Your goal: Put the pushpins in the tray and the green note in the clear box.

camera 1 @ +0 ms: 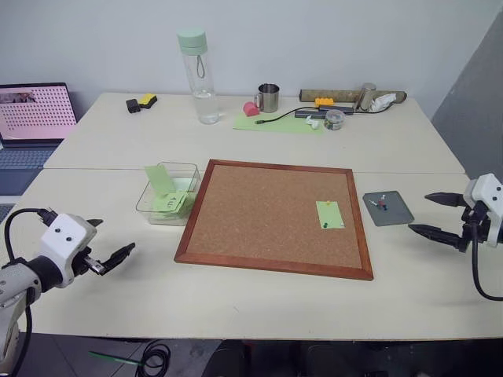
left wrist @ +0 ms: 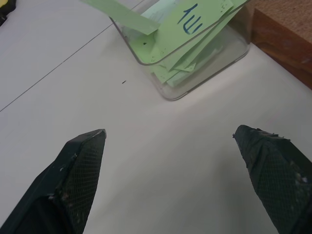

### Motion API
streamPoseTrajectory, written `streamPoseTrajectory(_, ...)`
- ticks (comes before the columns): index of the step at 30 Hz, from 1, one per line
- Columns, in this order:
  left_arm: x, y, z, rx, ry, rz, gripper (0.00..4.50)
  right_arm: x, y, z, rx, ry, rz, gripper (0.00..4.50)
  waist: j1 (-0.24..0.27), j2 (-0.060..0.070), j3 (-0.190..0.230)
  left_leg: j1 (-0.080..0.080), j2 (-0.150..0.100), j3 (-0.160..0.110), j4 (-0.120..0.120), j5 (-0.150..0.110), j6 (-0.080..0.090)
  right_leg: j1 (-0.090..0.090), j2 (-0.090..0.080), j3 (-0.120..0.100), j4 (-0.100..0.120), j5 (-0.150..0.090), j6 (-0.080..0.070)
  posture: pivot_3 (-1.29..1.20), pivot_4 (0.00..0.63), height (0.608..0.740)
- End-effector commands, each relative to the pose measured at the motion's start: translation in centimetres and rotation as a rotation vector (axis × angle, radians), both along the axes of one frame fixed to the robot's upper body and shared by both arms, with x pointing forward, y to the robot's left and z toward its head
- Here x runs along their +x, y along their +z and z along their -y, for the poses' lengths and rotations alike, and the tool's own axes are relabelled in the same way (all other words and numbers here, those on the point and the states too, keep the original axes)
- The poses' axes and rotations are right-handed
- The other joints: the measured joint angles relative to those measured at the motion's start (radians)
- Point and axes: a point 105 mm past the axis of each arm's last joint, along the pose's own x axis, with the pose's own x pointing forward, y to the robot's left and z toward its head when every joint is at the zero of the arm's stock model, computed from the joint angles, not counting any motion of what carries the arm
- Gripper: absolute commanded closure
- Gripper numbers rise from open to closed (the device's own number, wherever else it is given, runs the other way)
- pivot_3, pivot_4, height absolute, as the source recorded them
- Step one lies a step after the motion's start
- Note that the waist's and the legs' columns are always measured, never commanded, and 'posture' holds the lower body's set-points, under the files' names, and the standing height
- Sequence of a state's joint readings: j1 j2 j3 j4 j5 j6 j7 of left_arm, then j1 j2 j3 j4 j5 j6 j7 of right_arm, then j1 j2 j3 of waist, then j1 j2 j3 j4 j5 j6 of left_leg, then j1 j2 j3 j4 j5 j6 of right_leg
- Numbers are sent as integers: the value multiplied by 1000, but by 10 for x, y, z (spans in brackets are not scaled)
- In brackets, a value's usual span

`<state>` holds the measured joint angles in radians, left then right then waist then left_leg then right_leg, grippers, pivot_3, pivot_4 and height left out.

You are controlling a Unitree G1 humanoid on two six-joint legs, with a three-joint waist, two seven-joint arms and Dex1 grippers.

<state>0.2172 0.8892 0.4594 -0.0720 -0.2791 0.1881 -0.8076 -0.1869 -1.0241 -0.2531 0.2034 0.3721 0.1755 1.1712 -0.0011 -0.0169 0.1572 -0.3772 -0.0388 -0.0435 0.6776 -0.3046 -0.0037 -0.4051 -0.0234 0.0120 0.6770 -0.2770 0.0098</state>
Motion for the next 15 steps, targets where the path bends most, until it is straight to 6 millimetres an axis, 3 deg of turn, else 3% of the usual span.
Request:
streamPoseTrajectory(1, -3, 9, 6, 3, -44, 15, 19, 2, 12, 1, -13, 2, 54, 32, 0, 0, 0, 0, 0, 0, 0, 0, 0, 0, 0, 0, 0, 0, 0, 0, 150, 740)
streamPoseTrajectory(15, -5, 5, 1, 36, 7, -28, 19, 2, 8, 0, -18, -2, 48, 32, 0, 0, 0, 0, 0, 0, 0, 0, 0, 0, 0, 0, 0, 0, 0, 0, 150, 740)
